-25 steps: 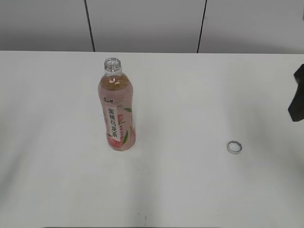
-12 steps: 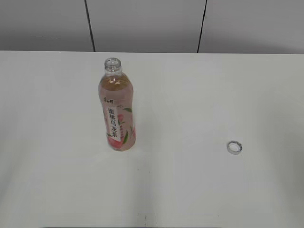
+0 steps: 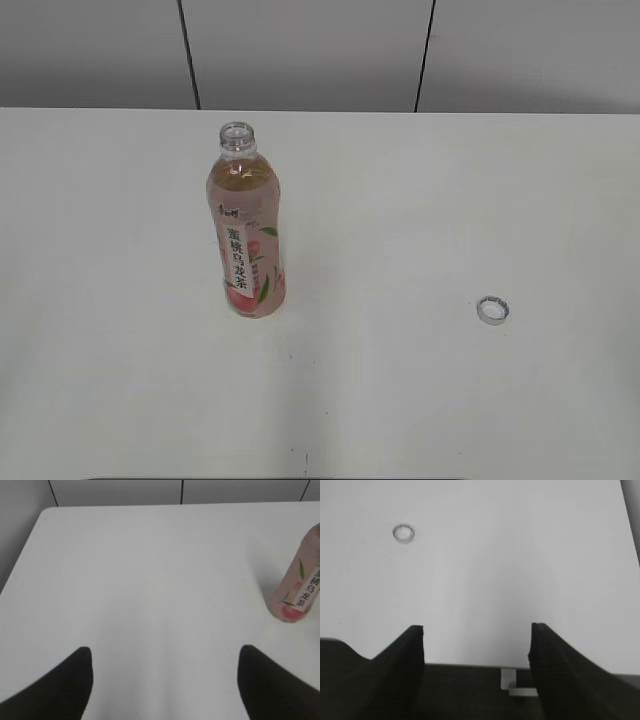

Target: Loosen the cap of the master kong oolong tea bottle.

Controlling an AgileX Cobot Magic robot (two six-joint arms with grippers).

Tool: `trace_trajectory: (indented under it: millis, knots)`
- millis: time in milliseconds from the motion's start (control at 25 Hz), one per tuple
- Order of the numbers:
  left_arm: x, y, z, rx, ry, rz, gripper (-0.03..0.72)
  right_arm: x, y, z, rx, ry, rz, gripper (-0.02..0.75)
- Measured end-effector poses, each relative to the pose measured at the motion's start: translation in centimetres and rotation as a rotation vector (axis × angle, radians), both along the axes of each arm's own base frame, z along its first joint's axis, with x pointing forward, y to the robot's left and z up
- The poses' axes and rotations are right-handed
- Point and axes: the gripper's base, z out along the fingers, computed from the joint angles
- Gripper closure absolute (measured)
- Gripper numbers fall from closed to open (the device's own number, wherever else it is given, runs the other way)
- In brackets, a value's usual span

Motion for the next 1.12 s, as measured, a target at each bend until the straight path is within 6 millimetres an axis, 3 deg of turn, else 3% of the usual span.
trace_trajectory:
  millis: [240, 640, 1120]
  knots:
    - [-1.8, 0.0, -0.4, 0.013, -0.092, -0.034, 0.156, -1.6, -0.5, 0.1, 0.033, -0.118, 0.000, 0.269]
    - [-1.9, -0.1, -0.5, 0.021, -0.089, -0.053, 0.183, -2.7, -0.9, 0.0, 0.055, -0.186, 0.001, 0.295]
    - [-1.8, -0.2, -0.5, 0.017, -0.086, -0.056, 0.212, -3.3, -1.1, 0.0, 0.078, -0.228, -0.006, 0.409]
